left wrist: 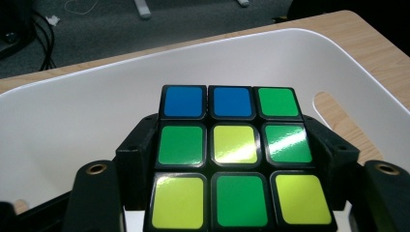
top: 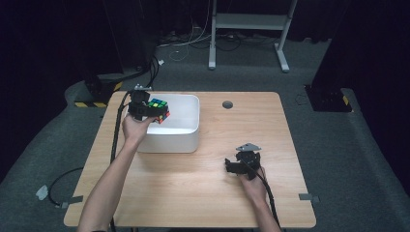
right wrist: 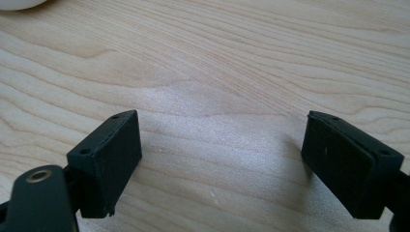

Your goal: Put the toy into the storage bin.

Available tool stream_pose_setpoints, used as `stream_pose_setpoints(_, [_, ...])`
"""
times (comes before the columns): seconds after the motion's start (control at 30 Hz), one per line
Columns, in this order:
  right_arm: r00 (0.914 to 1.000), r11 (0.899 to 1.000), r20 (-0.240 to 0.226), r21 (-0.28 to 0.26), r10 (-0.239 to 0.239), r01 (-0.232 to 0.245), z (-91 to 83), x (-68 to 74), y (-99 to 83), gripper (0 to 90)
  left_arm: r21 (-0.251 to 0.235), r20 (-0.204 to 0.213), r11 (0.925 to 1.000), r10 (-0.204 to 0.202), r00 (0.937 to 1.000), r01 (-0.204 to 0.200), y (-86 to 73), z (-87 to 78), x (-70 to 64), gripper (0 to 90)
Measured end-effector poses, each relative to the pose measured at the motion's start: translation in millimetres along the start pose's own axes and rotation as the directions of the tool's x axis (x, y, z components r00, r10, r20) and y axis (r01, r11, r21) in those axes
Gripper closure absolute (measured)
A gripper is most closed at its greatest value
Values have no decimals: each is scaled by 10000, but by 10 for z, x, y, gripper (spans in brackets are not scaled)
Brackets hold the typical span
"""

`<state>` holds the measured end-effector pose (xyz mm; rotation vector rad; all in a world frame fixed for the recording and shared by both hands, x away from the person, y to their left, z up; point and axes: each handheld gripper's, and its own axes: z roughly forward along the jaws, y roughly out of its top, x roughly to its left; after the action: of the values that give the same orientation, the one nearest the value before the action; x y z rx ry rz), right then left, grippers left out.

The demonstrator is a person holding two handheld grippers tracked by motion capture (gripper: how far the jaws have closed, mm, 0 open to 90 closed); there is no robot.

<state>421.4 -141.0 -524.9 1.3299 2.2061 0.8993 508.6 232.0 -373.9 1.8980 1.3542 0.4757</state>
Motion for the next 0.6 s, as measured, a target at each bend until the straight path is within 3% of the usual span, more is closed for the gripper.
stream_pose_setpoints(0.6, [10000,10000,-3,-3,-12,12,0,0,-1,141,467,-190,9987,-201,9996,209,-12,128,-9,330])
